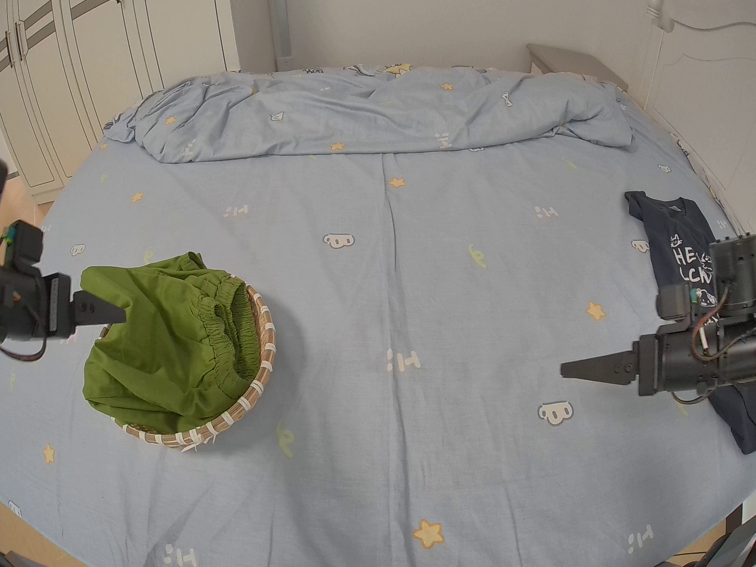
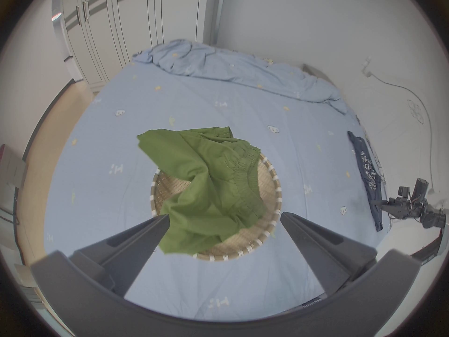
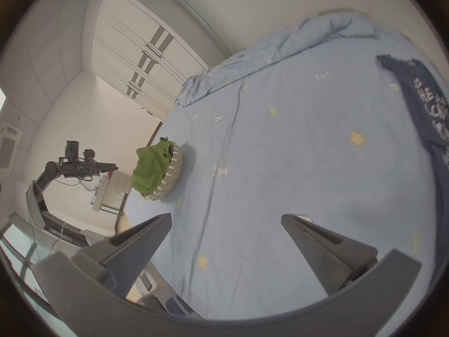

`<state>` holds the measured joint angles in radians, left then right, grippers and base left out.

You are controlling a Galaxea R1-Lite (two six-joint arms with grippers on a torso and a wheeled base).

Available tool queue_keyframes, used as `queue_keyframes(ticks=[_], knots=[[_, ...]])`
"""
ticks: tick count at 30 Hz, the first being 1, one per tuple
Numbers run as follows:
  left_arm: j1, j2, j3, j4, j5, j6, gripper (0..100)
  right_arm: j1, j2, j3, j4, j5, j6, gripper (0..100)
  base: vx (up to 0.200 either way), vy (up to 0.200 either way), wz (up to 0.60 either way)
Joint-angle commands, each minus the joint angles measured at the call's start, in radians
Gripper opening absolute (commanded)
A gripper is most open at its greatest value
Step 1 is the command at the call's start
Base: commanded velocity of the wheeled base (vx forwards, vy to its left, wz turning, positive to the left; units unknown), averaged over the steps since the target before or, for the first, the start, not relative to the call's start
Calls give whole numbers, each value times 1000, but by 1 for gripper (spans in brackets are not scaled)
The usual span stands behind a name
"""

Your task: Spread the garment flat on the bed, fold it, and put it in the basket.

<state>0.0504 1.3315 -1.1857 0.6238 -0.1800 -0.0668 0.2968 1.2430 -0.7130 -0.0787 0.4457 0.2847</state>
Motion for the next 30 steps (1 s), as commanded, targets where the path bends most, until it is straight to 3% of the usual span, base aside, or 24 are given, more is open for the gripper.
queue_keyframes(ticks=[1,8,17,25,28,30], knots=[[-24,-502,268,-1,-4,1,100,-123,-432,95,292,-15,-188,100,0,0,0],[-55,-825,492,-1,-10,-4,100,-153,-780,109,560,-16,-187,100,0,0,0],[-98,-1098,706,-1,-52,-5,100,-329,-1077,110,840,-19,-187,100,0,0,0],[-89,-1259,810,-1,-75,1,100,-292,-1214,213,832,-27,-187,100,0,0,0],[-61,-1302,873,-4,-87,21,100,-294,-1223,311,709,-47,-182,100,0,0,0],[-50,-1331,885,-32,-79,58,100,-294,-1223,369,625,-101,-183,100,0,0,0]])
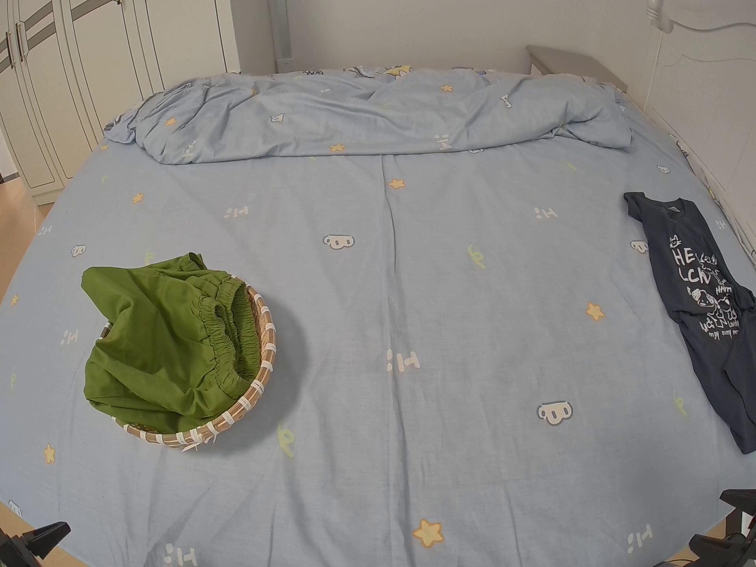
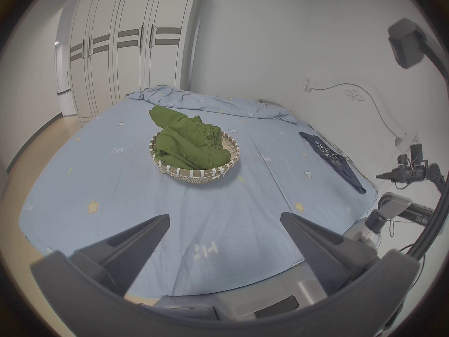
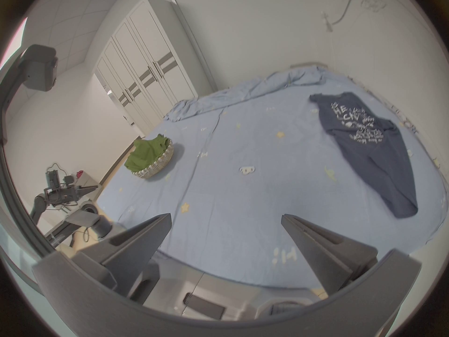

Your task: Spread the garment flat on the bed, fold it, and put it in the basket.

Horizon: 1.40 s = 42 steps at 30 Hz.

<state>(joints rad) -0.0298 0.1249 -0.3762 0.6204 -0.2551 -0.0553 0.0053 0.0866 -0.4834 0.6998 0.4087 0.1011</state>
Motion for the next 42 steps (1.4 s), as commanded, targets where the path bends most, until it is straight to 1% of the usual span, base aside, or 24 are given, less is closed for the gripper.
queue_keyframes(ticks=[1,2,4,5,7,8,9,10,15,18,19,20,23,24,25,27,28,31,32,33,35,38,41,42], knots=[[31,-125,82,-39,2,54,100,-4,-67,154,-177,-80,0,100,0,0,0],[31,-125,102,-82,42,66,100,-4,-67,210,-267,-133,0,100,0,0,0],[31,-125,102,-82,42,66,100,-4,-67,210,-267,-133,0,100,0,0,0],[31,-125,189,-248,191,35,100,-4,-67,362,-507,-234,-7,100,0,0,0],[31,-125,272,-433,247,8,100,-4,-67,459,-704,-309,-14,100,0,0,0],[31,-125,286,-465,255,8,100,-4,-67,470,-735,-317,-12,100,0,0,0],[31,-125,345,-590,287,8,100,-2,-67,483,-807,-341,-14,100,0,0,0],[31,-125,376,-689,307,2,100,-2,-67,483,-781,-349,-15,100,0,0,0],[31,-125,376,-674,295,11,100,-4,-65,483,-781,-367,-23,100,0,0,0],[31,-125,376,-660,283,28,100,-4,-65,483,-775,-367,-90,100,0,0,0],[31,-125,376,-651,278,37,100,-4,-65,483,-767,-370,-164,100,0,0,0],[30,-125,376,-650,277,40,100,-4,-65,483,-766,-370,-202,100,0,0,0],[31,-125,376,-650,275,42,100,-4,-65,483,-761,-346,-208,100,0,0,0],[31,-125,376,-650,275,40,100,-4,-67,483,-763,-341,-202,100,0,0,0],[31,-125,376,-650,275,40,100,-4,-67,483,-764,-357,-204,100,0,0,0],[31,-125,376,-650,275,42,100,-4,-67,483,-770,-418,-195,100,0,0,0],[31,-125,376,-650,275,42,100,-4,-67,483,-770,-427,-185,100,0,0,0],[31,-125,376,-650,275,42,100,-5,-67,483,-770,-461,-93,100,0,0,0],[31,-125,376,-650,275,42,100,-5,-67,483,-770,-462,-89,100,0,0,0],[31,-125,376,-650,275,42,100,-5,-65,483,-763,-516,-38,100,0,0,0],[31,-125,376,-650,275,42,100,-5,-64,483,-760,-568,-11,100,0,0,0],[31,-125,376,-650,275,42,100,-4,-64,483,-747,-548,0,100,0,0,0],[31,-125,376,-650,275,42,100,-4,-64,483,-735,-522,-20,100,0,0,0],[31,-125,376,-650,275,42,100,-4,-64,483,-723,-432,-83,100,0,0,0]])
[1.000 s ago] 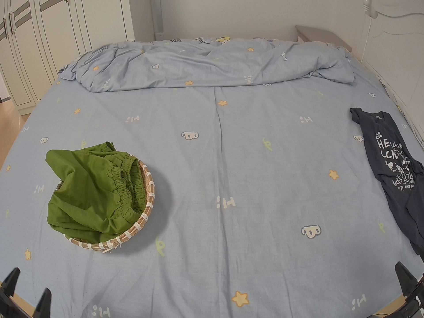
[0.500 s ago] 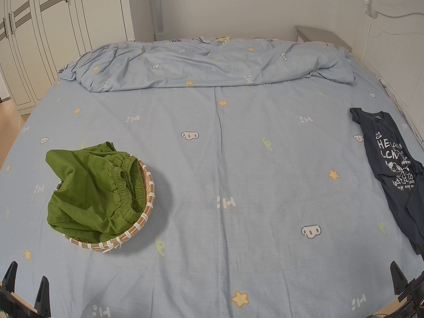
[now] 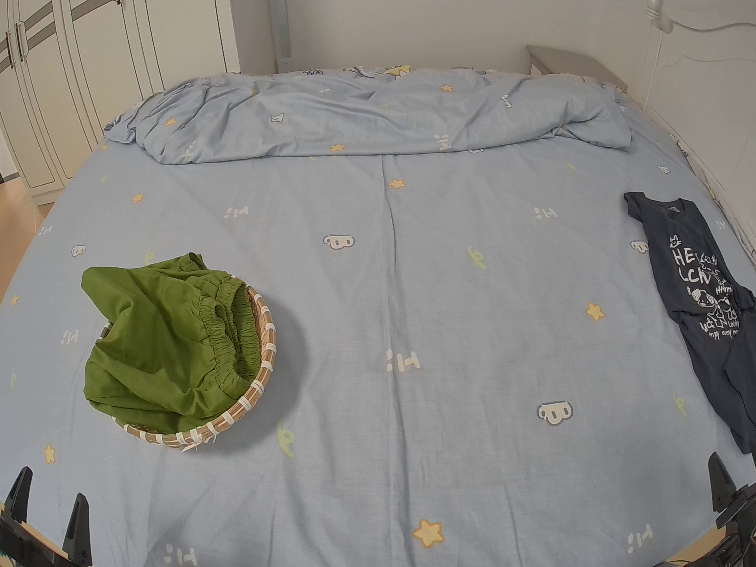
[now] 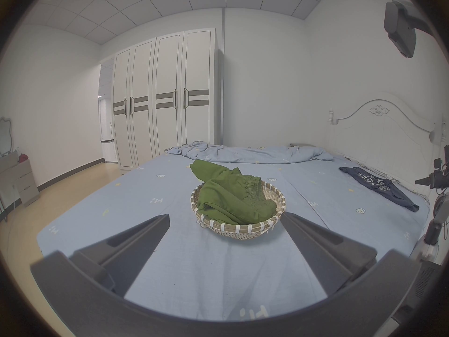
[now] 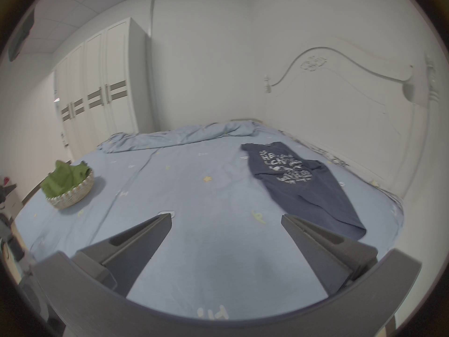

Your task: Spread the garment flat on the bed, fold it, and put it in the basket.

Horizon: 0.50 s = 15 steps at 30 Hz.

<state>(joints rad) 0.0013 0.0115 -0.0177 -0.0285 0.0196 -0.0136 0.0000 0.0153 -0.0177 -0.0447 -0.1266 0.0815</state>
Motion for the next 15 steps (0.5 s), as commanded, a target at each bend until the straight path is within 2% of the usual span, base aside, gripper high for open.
queue_keyframes(ticks=[1,2,7,15], knots=[[0,-11,18,-1,0,0,100,2,9,18,25,117,-78,100,0,0,0],[0,-11,18,-1,0,0,100,2,11,18,34,139,-97,100,0,0,0],[0,-11,18,-1,0,0,100,2,8,18,32,137,-71,100,0,0,0],[0,-11,18,-1,0,0,100,0,8,18,31,134,-77,100,0,0,0]])
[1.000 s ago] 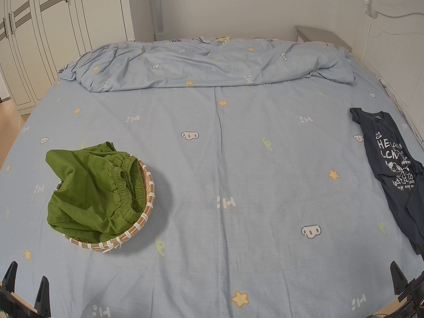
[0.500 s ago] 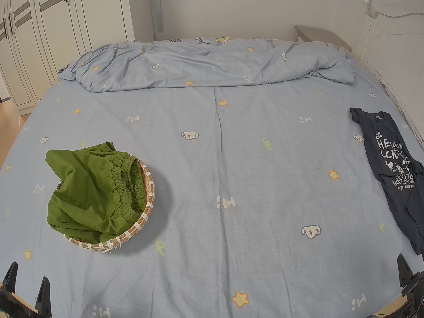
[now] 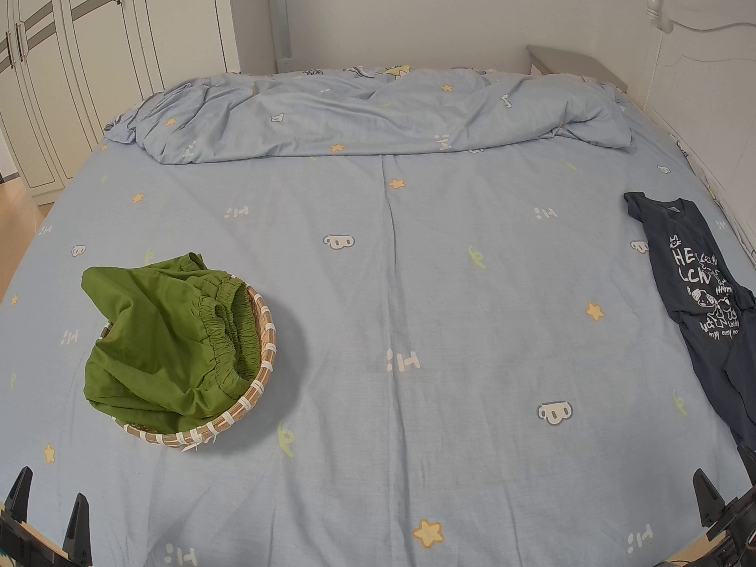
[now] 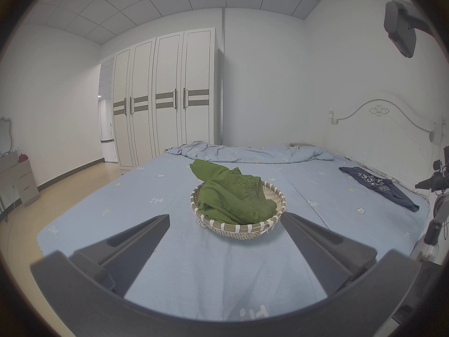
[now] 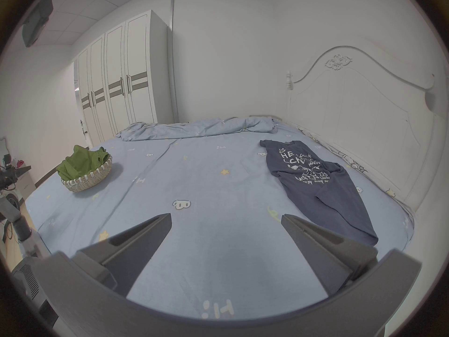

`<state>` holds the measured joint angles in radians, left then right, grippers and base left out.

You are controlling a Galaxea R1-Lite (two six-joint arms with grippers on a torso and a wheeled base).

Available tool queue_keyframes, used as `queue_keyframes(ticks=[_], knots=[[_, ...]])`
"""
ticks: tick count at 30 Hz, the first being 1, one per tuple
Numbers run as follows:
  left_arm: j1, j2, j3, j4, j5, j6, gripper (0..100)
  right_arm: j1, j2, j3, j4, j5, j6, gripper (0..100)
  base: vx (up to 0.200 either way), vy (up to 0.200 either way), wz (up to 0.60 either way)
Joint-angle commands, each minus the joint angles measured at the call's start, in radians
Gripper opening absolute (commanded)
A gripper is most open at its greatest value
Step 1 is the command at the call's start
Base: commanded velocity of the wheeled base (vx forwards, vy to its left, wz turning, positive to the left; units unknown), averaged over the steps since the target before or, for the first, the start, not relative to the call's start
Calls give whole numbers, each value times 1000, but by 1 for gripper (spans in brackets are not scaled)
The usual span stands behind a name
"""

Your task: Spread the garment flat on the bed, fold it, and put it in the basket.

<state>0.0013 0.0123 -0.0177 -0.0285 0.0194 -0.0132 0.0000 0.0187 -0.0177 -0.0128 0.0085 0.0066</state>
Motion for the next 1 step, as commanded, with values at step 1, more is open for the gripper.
queue_keyframes(ticks=[1], knots=[[0,-12,18,-1,1,-1,100,0,4,18,-1,-4,-4,100,0,0,0]])
